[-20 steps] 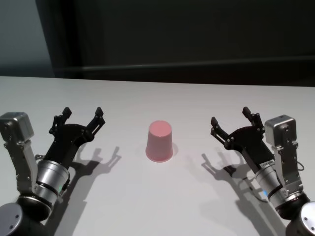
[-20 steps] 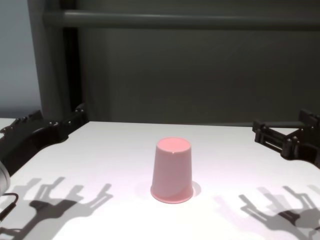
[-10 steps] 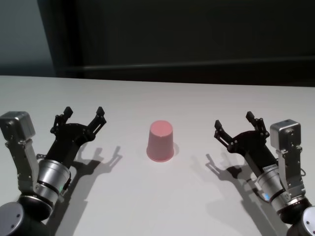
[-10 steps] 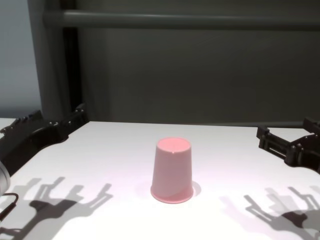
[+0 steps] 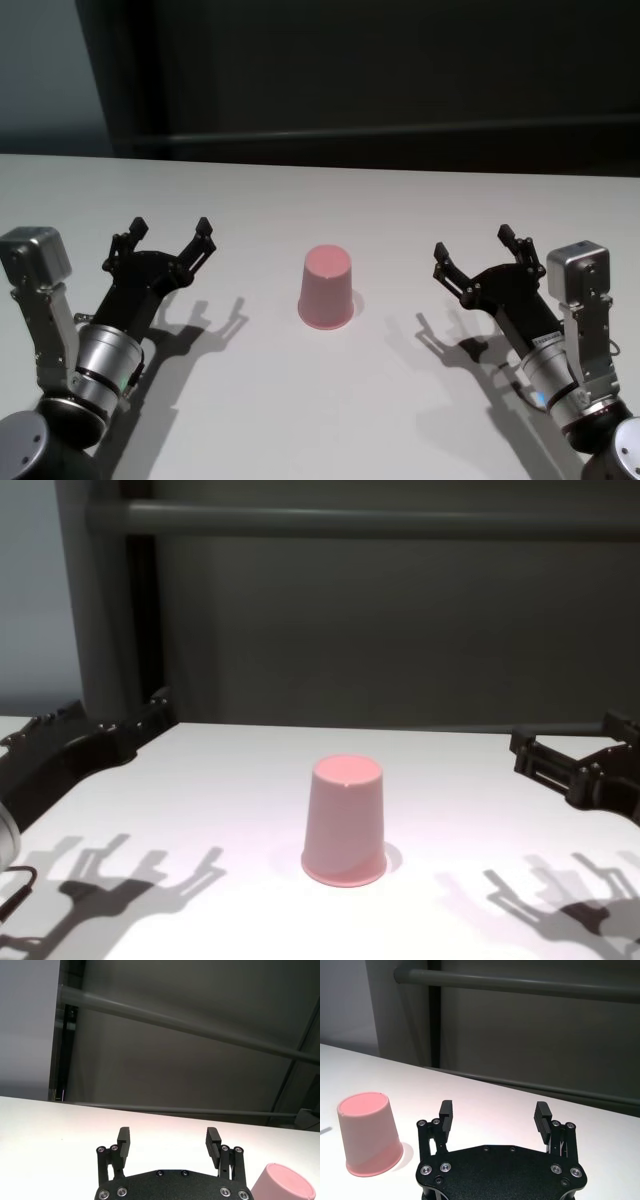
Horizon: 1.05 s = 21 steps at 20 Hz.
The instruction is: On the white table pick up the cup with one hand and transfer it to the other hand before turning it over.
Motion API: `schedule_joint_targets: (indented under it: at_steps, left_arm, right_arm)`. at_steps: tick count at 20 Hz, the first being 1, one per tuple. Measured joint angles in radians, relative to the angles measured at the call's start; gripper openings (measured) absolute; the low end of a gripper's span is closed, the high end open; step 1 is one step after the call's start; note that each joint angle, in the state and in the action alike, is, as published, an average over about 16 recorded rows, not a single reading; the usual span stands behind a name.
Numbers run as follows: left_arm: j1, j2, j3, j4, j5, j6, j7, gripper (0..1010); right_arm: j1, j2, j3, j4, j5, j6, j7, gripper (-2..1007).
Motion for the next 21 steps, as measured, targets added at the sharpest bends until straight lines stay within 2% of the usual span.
schedule_joint_targets:
  at_steps: [21]
  left_arm:
    - [0.0,0.0,0.0,0.0,0.0,0.0,0.0,1001]
  right_arm:
    - [0.002,0.002,-0.003,-0.003,-0.001,0.002,0.0,1000]
